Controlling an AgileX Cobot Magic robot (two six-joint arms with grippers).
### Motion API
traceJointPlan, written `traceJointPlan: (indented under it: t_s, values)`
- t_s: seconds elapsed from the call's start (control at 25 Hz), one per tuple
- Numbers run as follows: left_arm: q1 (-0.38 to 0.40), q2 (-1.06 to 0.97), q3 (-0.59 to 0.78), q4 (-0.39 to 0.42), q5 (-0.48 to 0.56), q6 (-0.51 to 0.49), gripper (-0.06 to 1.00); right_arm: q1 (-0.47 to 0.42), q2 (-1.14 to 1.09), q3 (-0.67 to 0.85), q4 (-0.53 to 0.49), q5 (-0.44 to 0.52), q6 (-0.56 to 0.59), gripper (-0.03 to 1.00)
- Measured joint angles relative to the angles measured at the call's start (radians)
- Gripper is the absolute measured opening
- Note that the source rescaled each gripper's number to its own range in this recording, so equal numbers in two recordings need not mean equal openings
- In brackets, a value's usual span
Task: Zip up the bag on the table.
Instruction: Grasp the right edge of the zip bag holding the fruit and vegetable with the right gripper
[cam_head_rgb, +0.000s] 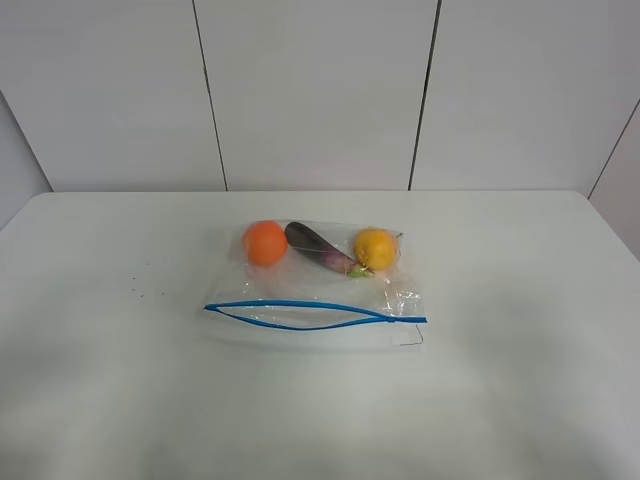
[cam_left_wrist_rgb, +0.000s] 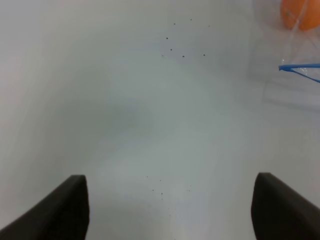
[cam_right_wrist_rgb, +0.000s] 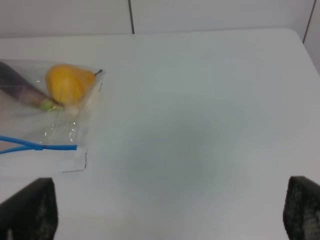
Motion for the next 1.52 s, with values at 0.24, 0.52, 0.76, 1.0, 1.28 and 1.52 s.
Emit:
traceJointPlan:
  t_s: [0.24, 0.52, 0.76, 1.0, 1.28, 1.52]
  values:
    - [0.0, 0.0, 0.0, 0.0, 0.0, 0.0, 1.0, 0.0, 0.0, 0.0, 0.0, 0.0, 0.0, 1.0]
    - [0.0, 0.0, 0.0, 0.0, 0.0, 0.0, 1.0, 0.0, 0.088, -0.021, 0.002, 0.001, 0.0, 1.0]
    - [0.0, 0.0, 0.0, 0.0, 0.0, 0.0, 1.0, 0.0, 0.469, -0.148, 0.026, 0.0, 0.0, 1.0]
    - [0.0, 0.0, 0.0, 0.0, 0.0, 0.0, 1.0, 0.0, 0.92, -0.292, 0.032, -0.02, 0.0, 1.0]
    - [0.0, 0.0, 0.0, 0.0, 0.0, 0.0, 1.0, 0.0, 1.332, -0.37, 0.165, -0.165, -0.039, 1.0]
    - [0.0, 0.0, 0.0, 0.0, 0.0, 0.0, 1.0, 0.0, 1.559, -0.372, 0.49, -0.285, -0.327, 1.0]
